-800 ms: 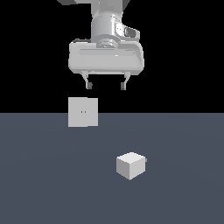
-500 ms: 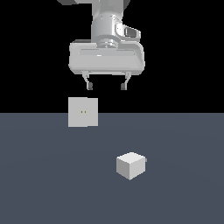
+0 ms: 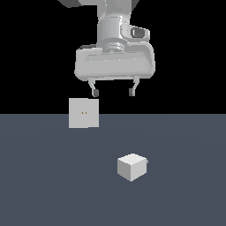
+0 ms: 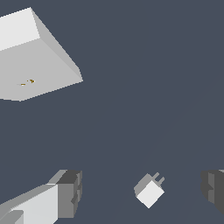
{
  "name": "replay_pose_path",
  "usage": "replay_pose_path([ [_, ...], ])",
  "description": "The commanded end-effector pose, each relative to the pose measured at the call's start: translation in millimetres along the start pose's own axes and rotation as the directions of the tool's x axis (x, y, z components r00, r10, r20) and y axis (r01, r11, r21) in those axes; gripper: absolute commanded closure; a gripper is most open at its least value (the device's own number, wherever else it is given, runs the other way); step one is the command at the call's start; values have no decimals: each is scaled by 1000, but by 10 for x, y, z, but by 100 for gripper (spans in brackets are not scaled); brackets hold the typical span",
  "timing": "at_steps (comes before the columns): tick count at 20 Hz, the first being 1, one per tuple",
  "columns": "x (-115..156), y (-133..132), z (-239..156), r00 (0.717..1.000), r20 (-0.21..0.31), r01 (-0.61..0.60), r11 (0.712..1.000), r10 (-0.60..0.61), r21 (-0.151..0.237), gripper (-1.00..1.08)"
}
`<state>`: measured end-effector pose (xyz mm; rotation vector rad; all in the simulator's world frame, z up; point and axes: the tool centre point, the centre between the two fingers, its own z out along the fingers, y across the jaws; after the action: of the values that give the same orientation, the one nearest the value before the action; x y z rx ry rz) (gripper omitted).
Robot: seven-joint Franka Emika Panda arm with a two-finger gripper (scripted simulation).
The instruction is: Plug the charger into the wall socket.
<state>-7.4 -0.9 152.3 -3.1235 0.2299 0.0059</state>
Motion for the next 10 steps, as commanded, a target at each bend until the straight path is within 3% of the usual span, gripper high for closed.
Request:
replay_pose_path([
  [1, -66, 70, 75, 998, -1, -61, 998, 61, -1, -92],
  [5, -209, 192, 221, 983, -5, -182, 983, 182, -3, -92],
  [10, -416, 324, 414, 942, -9, -336, 942, 336, -4, -92],
])
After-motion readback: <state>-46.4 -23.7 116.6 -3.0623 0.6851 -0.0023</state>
